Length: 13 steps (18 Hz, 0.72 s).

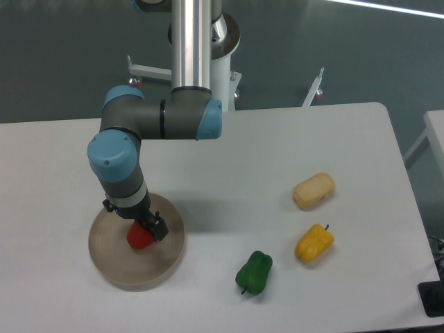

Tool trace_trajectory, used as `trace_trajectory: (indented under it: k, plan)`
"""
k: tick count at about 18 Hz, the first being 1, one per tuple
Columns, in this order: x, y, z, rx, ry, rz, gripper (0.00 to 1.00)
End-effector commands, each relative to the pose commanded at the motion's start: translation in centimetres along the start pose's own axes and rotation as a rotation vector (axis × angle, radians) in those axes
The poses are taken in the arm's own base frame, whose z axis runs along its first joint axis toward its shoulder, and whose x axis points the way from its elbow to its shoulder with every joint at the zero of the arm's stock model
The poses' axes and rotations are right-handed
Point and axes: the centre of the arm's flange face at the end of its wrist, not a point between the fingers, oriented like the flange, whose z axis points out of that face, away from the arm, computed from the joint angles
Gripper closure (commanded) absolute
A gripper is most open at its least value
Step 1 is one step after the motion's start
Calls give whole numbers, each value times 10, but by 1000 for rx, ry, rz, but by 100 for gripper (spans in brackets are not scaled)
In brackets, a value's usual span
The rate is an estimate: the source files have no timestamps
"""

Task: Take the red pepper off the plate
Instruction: 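Close the gripper on the red pepper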

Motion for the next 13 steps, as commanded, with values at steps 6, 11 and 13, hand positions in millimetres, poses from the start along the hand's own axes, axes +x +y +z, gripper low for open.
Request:
trace_trajectory:
  k: [6, 11, 13]
  plan:
    - [-1, -1, 8, -9, 6, -3, 0]
    - [-1, -1, 12, -12, 9, -3, 0]
    - [-1, -1, 14, -14, 10, -3, 0]
